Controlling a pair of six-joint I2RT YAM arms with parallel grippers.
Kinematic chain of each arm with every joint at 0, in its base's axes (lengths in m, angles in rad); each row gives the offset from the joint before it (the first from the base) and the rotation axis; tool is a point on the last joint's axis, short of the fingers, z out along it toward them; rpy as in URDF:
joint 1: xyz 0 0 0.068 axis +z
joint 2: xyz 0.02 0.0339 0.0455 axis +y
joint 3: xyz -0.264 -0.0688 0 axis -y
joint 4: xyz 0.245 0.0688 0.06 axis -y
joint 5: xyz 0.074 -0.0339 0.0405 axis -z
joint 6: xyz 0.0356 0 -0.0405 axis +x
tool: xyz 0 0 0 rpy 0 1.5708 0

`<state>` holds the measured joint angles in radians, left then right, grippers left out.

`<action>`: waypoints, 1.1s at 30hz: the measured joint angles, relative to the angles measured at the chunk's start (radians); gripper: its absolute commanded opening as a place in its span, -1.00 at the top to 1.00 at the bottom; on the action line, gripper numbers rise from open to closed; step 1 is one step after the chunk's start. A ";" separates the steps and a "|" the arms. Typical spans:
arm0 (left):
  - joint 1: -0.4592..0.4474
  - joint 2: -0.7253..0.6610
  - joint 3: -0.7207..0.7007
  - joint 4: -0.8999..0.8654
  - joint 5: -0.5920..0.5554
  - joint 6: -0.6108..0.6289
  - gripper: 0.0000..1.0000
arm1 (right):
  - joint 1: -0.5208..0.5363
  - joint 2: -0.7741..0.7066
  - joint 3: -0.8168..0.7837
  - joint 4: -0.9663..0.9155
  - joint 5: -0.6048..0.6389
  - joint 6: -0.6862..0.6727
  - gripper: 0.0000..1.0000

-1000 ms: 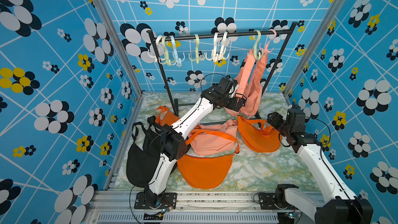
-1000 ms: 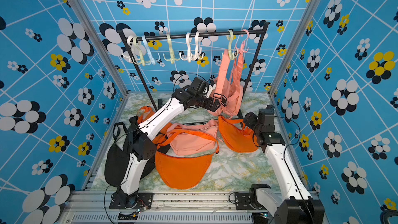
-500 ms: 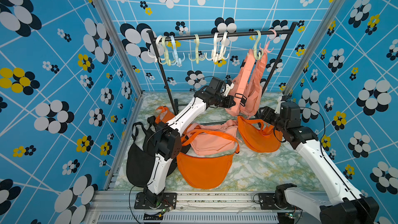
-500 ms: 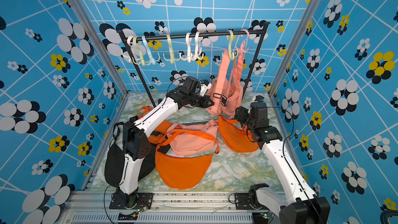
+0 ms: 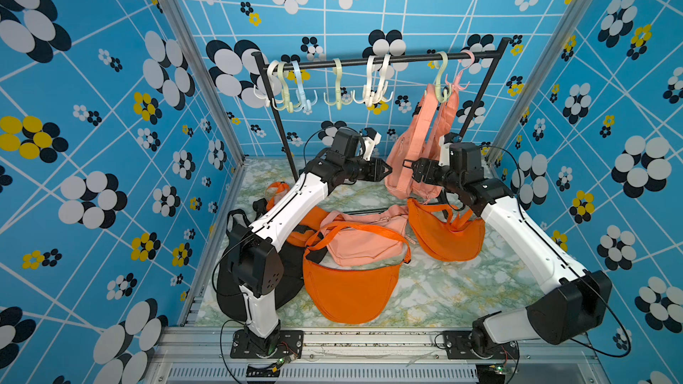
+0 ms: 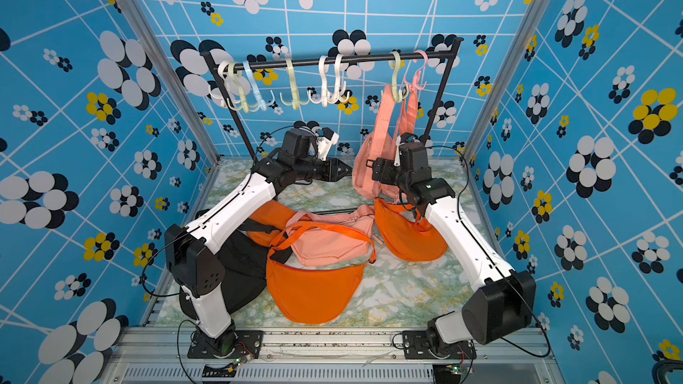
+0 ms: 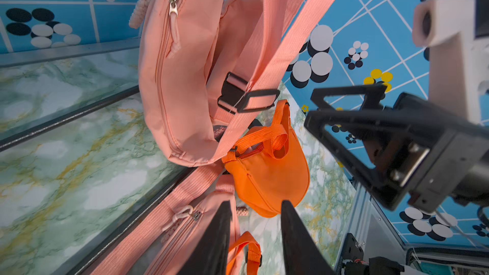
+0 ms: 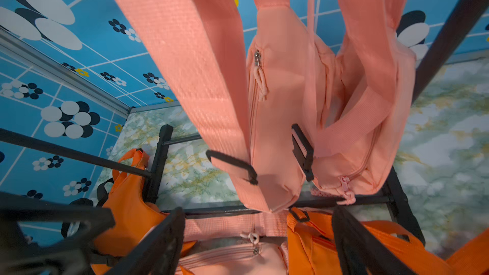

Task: Take the bag off the hook
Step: Pick up the bag from the hook.

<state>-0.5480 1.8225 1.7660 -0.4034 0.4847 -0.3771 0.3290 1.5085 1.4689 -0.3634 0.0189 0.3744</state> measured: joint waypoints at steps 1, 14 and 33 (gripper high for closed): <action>0.000 -0.008 -0.026 0.002 -0.007 0.003 -0.57 | 0.000 0.025 0.029 0.006 -0.005 -0.002 -0.68; 0.040 -0.105 -0.124 -0.016 -0.126 0.003 -0.98 | 0.044 0.246 0.275 0.090 -0.228 0.031 1.00; 0.067 0.172 0.351 -0.120 -0.212 0.005 -0.98 | -0.047 -0.270 0.052 0.001 -0.610 0.109 1.00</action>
<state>-0.4812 1.9945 2.1166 -0.5232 0.2726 -0.3725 0.2817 1.2385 1.5208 -0.3626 -0.5907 0.4831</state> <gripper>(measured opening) 0.989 0.049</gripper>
